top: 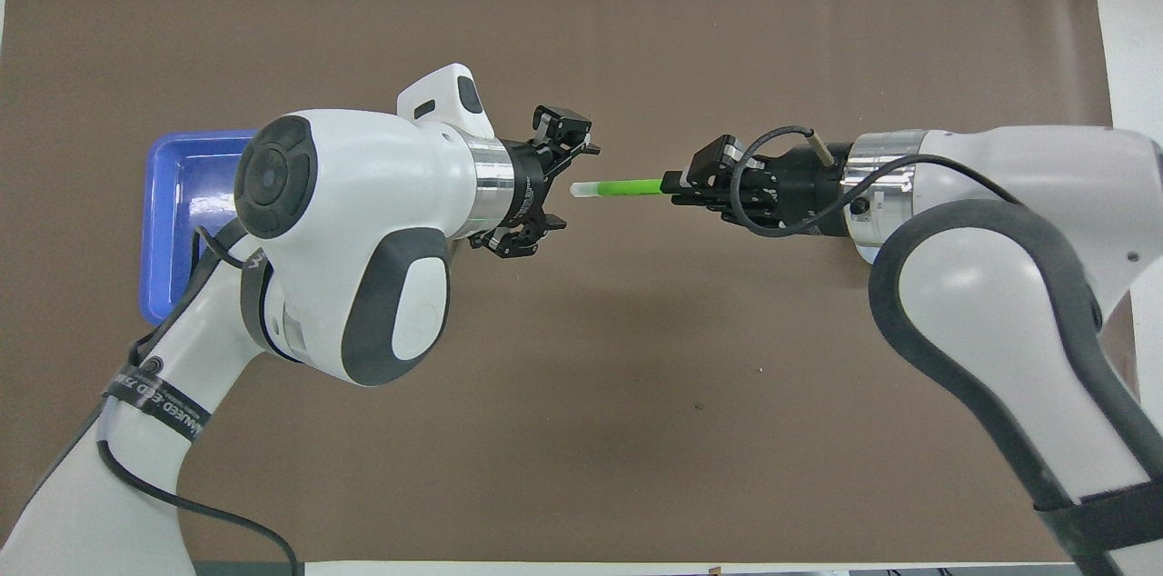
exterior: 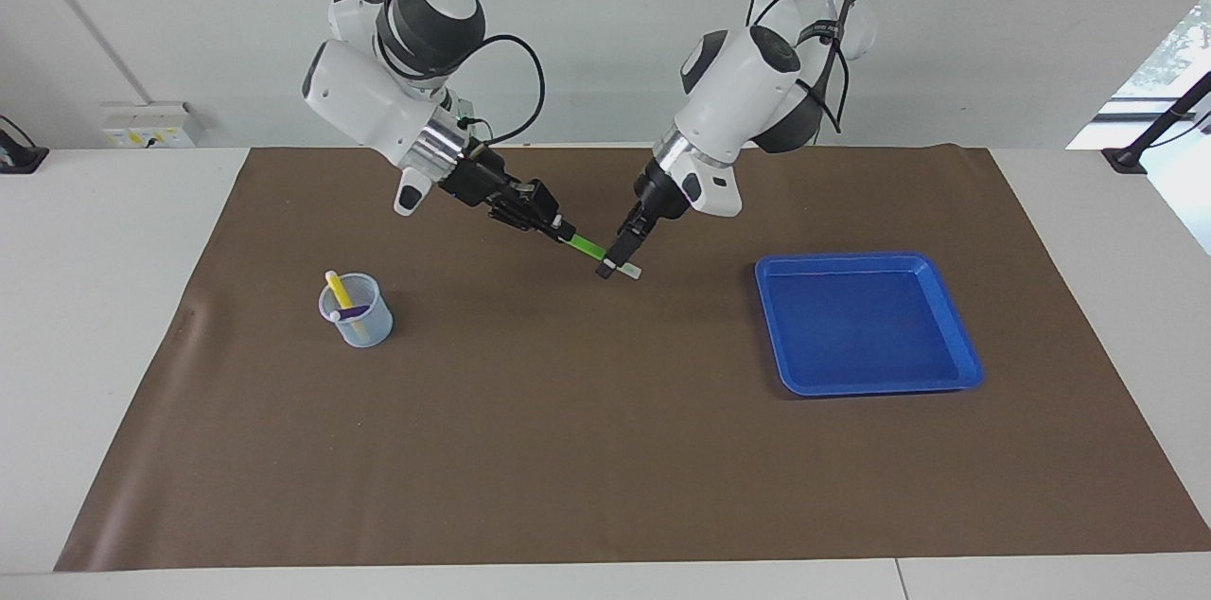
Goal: Transfer and insert pens with both arms
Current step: 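Insert the green pen into the cup while the left gripper withdraws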
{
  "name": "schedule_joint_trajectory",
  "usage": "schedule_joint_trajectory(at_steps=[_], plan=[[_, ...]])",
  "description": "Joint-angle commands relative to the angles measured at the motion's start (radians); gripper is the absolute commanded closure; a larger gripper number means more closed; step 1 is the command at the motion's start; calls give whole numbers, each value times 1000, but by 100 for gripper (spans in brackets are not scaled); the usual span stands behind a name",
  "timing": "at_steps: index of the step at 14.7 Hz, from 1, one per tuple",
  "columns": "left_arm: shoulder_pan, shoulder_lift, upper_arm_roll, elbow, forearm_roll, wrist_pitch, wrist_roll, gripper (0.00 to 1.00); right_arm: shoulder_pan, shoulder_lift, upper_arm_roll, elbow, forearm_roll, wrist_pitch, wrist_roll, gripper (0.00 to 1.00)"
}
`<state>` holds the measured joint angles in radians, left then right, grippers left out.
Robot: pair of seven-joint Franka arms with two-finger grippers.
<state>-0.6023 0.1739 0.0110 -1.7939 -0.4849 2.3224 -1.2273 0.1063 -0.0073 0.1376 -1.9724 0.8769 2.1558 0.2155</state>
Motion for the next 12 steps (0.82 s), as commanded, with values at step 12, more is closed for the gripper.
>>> schedule_joint_trajectory(at_steps=[12], plan=[[404, -195, 4, -148, 278, -362, 938, 0, -306, 27, 2, 155, -771, -389, -632, 100]])
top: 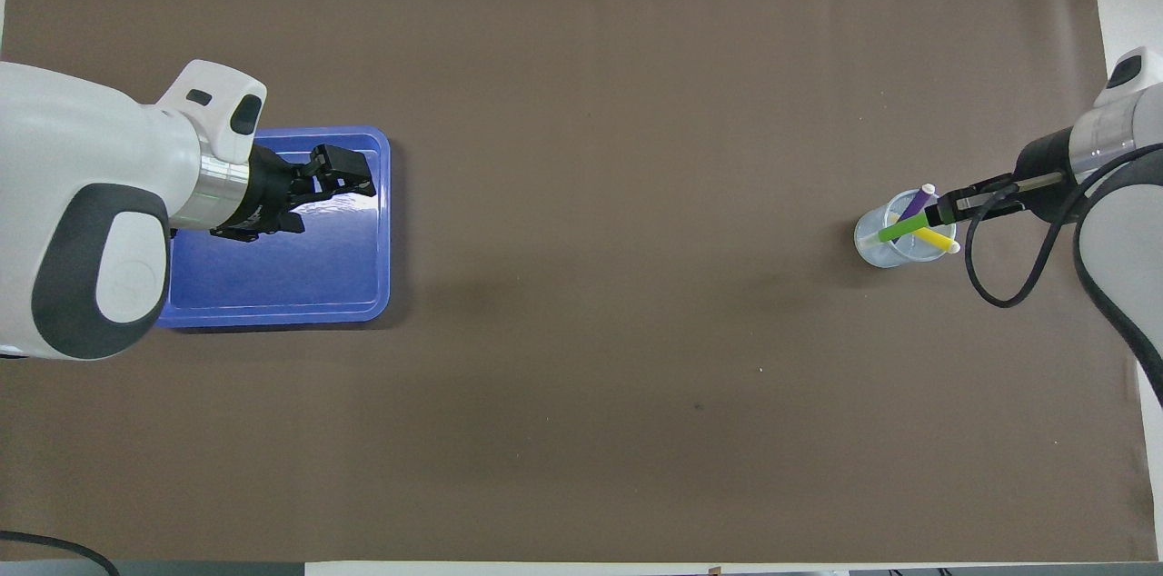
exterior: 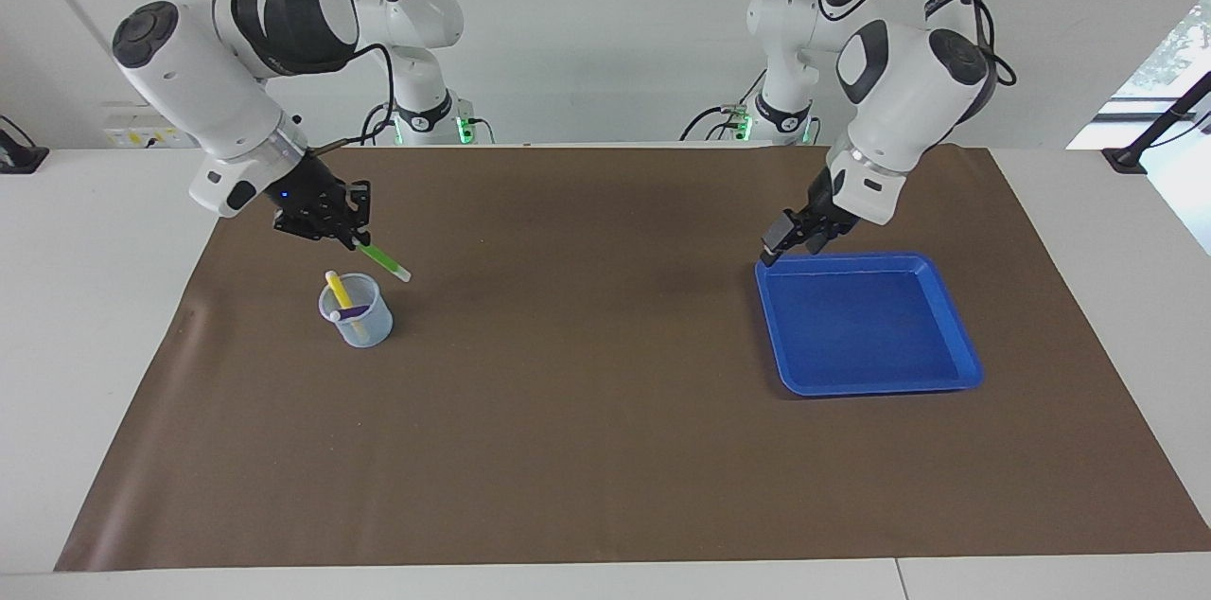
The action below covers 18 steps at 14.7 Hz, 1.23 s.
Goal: Transfer and insert pens with both arms
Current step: 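Insert the green pen into the cup while the left gripper withdraws, then open the right gripper to release the green pen in the cup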
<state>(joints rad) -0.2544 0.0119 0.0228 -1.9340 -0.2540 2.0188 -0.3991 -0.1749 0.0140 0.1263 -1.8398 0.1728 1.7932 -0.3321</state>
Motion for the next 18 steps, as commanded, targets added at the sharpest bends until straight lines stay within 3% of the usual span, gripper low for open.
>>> schedule_joint_trajectory(at_steps=[1, 7, 17, 18], plan=[[91, -36, -7, 4, 59, -80, 161, 0, -32, 6, 13, 18, -87, -12, -118, 100], [187, -36, -6, 113, 159, -236, 362, 0, -26, 11, 13, 7, -148, 49, -169, 100], [239, -20, -6, 343, 225, -508, 465, 0, -23, -19, 15, -107, -165, 141, -222, 100], [236, -18, -6, 358, 225, -535, 465, 0, -23, -17, 13, -105, -165, 141, -222, 83]])
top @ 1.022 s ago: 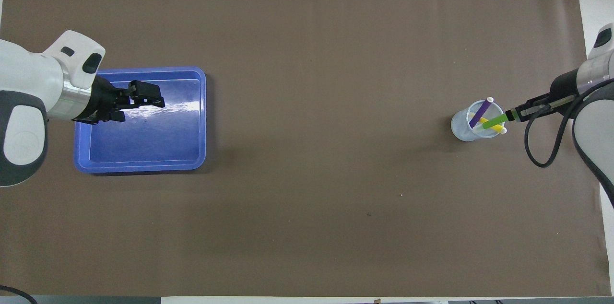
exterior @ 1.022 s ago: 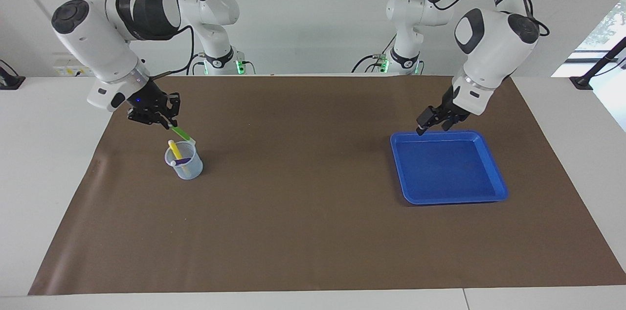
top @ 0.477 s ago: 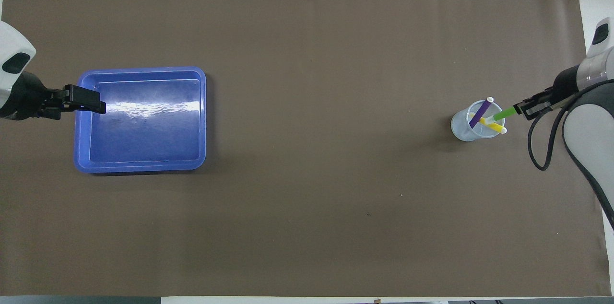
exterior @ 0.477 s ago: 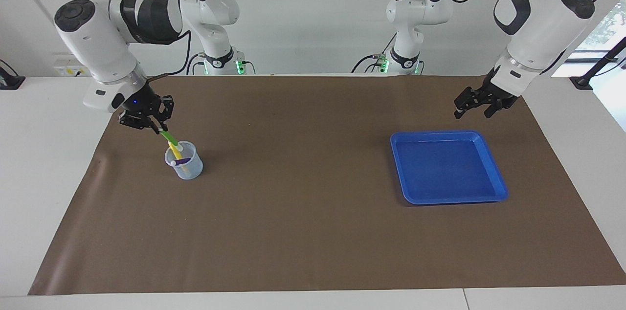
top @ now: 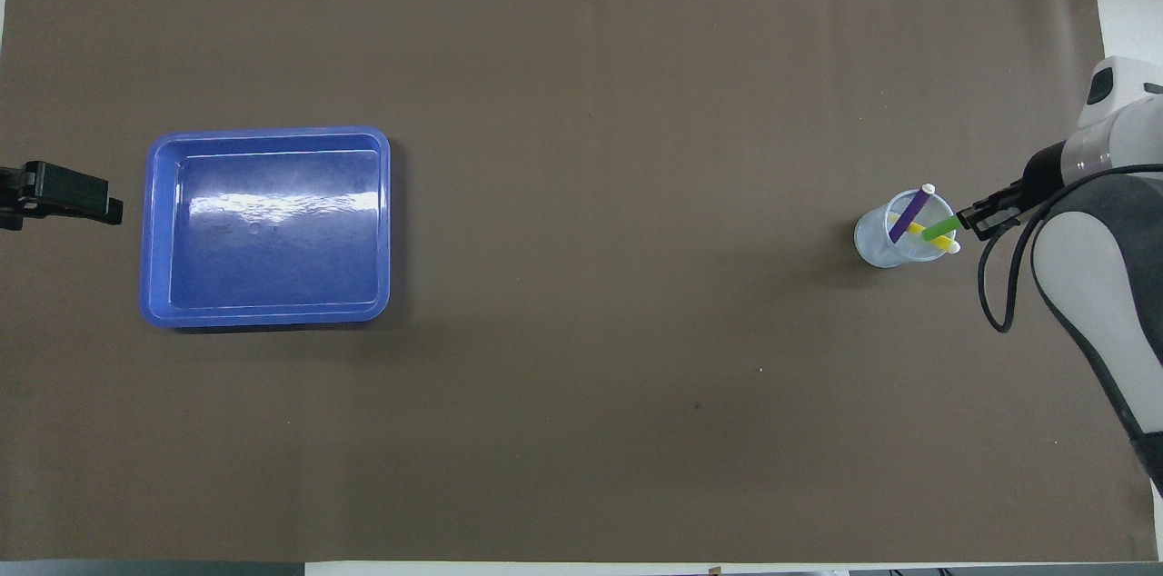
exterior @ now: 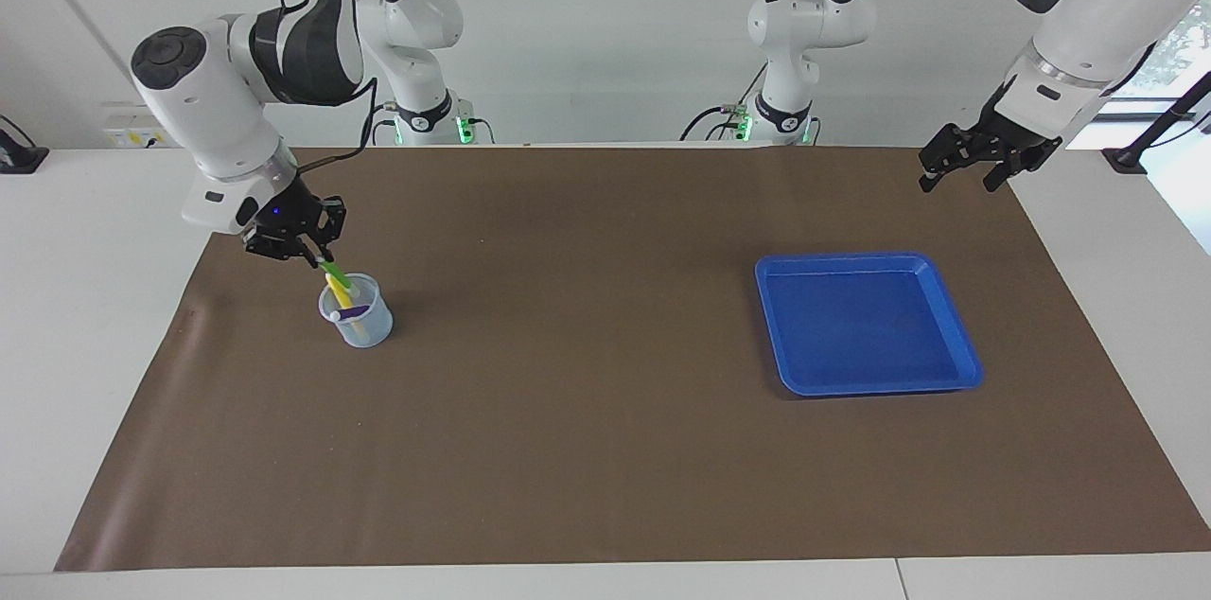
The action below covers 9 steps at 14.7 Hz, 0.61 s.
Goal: Transfer and insert pens with both arms
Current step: 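Open the right gripper to release the green pen in the cup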
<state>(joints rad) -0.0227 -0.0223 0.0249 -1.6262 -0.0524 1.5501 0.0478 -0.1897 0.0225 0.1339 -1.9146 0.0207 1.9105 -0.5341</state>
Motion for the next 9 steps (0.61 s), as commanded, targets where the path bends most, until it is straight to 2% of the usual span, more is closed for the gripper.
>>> schedule_joint_trajectory(at_steps=[1, 2, 6, 9], plan=[[1, 22, -10, 64, 20, -86, 18, 0, -8, -26, 7, -27, -13, 22, -20, 37], [0, 28, -10, 81, 14, -112, 18, 0, -8, -22, 6, -18, -13, 19, -20, 0], [-5, 38, -20, 95, 0, -156, 20, 0, -7, -16, 9, 47, -10, -31, -23, 0], [-6, 22, -19, 80, 2, -151, 41, 0, 7, -12, 13, 184, 2, -143, -13, 0]])
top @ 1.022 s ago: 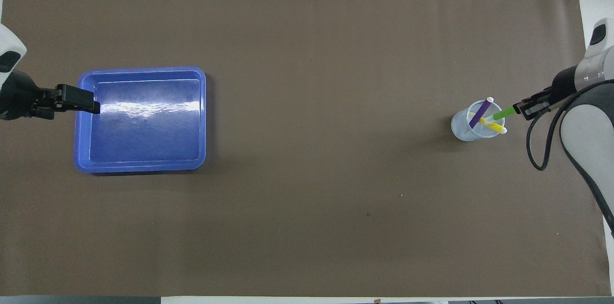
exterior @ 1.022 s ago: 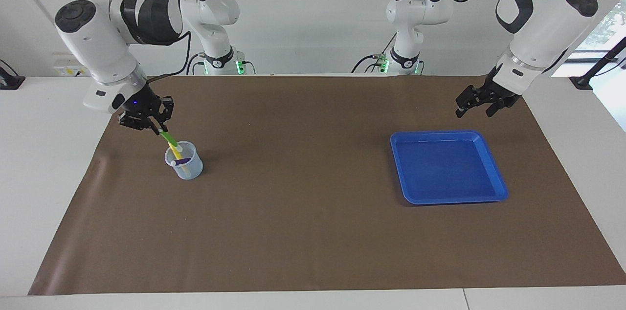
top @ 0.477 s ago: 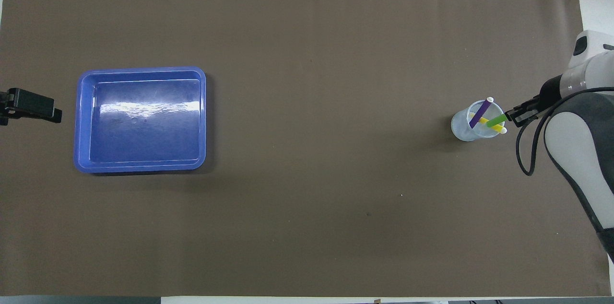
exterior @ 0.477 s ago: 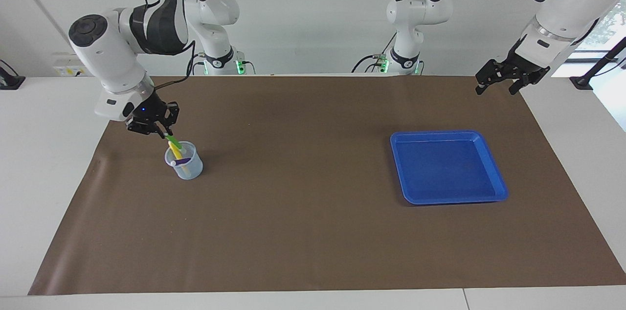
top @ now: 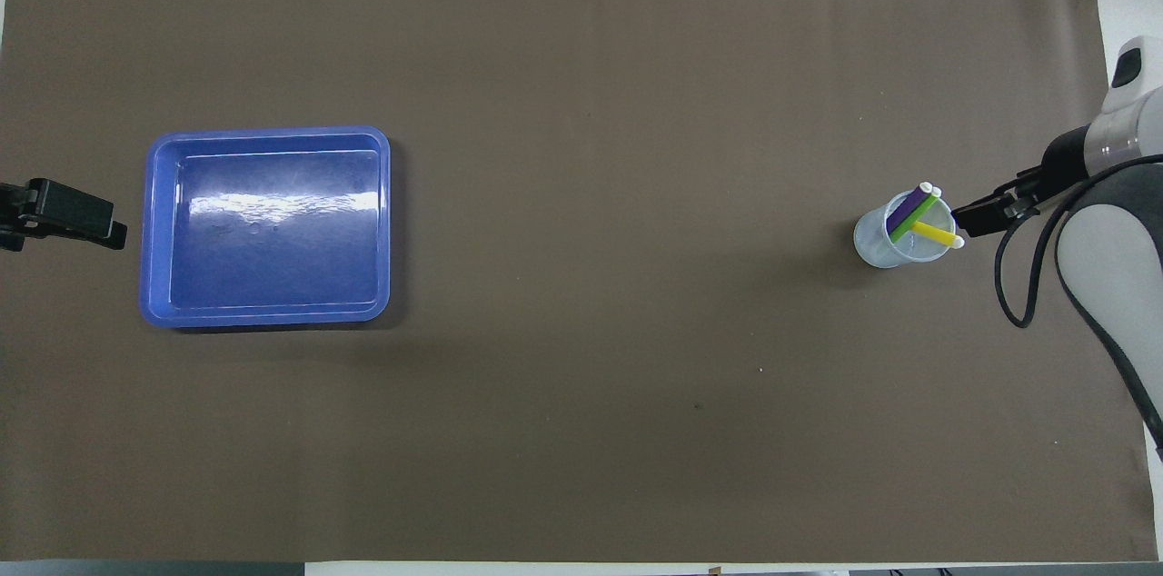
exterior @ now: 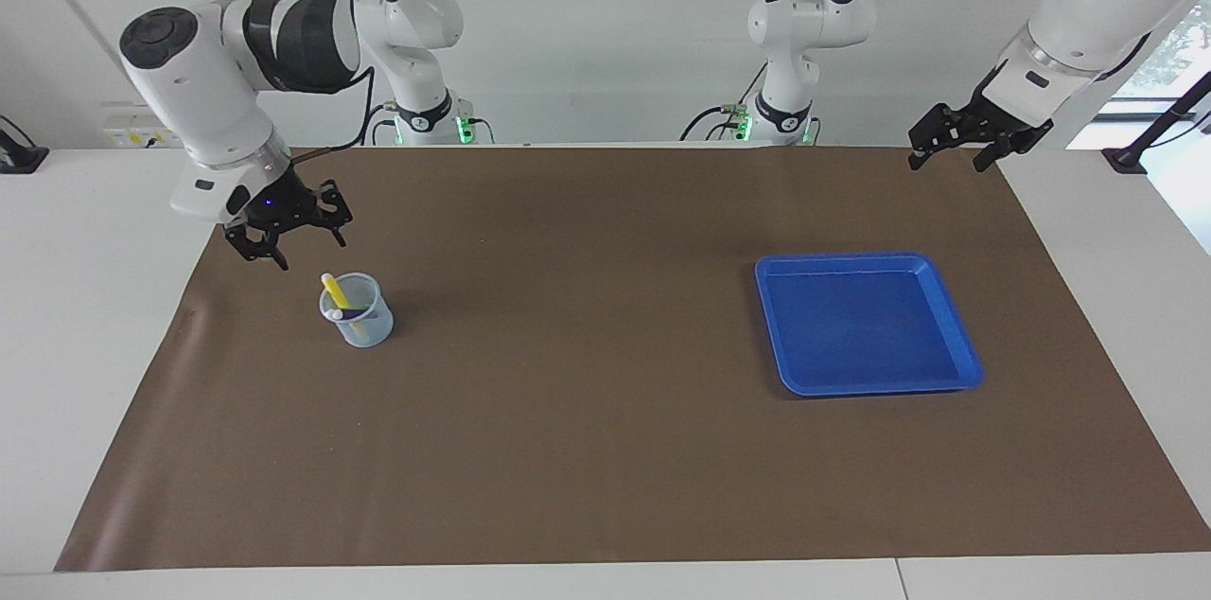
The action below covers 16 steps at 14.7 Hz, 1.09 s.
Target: Transfer and insert pens with both arms
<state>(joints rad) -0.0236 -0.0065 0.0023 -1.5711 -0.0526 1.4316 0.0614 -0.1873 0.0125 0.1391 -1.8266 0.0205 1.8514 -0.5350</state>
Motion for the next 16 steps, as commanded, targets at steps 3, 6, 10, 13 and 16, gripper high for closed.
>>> schedule_joint_trajectory(at_steps=[3, 6, 10, 13, 16], plan=[[-4, -1, 4, 20, 2, -22, 26, 0, 6, -9, 8, 193, 4, -210, -2, 0], [-6, -7, 4, 3, 2, 6, 25, 0, 2, -48, 7, 202, 6, -286, 82, 0], [-1, -7, 5, 3, 5, 13, 31, 0, -8, -58, 0, 231, 4, -376, 219, 0], [-4, -6, 7, 2, 10, 42, 25, 0, -8, -62, 0, 221, 2, -362, 227, 0], [-4, -9, 7, -15, 11, 69, 17, 0, 26, -68, -4, 219, -30, -362, 275, 0]])
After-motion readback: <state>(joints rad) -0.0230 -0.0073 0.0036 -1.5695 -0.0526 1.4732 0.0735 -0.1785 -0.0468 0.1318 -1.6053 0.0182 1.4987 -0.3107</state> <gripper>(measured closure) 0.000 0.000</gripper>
